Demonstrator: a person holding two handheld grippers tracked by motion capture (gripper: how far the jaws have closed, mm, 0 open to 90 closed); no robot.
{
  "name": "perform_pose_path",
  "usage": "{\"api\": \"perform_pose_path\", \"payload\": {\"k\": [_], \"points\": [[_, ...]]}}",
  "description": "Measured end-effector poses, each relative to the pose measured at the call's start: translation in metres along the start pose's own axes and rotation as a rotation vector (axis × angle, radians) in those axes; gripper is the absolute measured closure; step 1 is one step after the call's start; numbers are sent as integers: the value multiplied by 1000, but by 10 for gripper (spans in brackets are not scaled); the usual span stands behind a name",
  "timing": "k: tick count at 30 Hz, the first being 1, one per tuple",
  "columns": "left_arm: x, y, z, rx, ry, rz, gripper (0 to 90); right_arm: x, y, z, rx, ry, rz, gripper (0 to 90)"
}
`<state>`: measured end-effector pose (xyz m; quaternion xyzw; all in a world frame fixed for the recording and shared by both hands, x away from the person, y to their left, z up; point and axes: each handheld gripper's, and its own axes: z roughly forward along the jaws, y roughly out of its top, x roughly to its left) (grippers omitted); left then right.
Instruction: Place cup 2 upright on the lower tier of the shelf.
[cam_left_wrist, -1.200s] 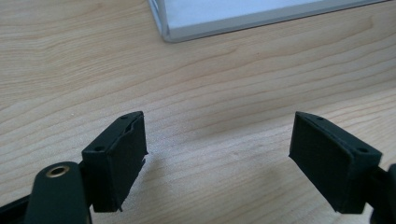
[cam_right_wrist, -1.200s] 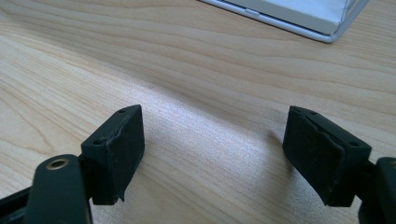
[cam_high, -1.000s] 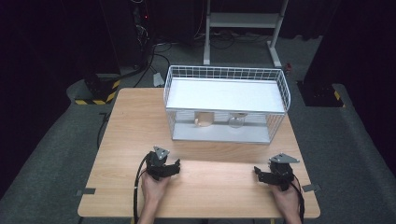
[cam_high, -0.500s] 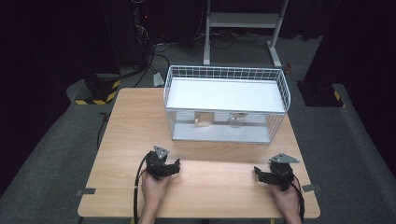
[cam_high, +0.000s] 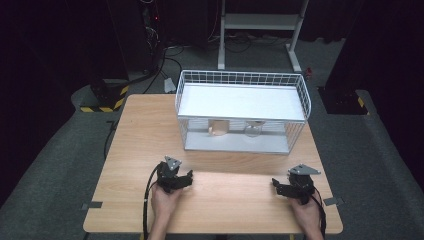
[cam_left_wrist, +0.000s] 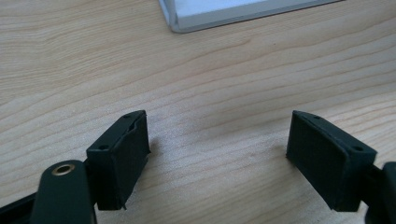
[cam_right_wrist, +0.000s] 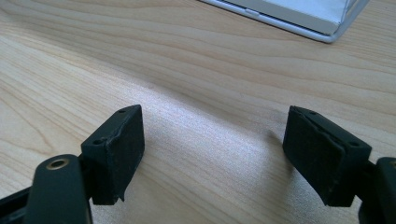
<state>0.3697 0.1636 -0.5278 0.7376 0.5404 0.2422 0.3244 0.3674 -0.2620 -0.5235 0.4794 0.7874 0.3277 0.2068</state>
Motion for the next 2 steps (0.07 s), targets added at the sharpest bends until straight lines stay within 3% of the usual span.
{"api": "perform_pose_path", "payload": {"k": [2], "points": [[0, 0, 0, 0, 1, -1, 210, 0, 0, 0, 0, 1, 0, 210]]}}
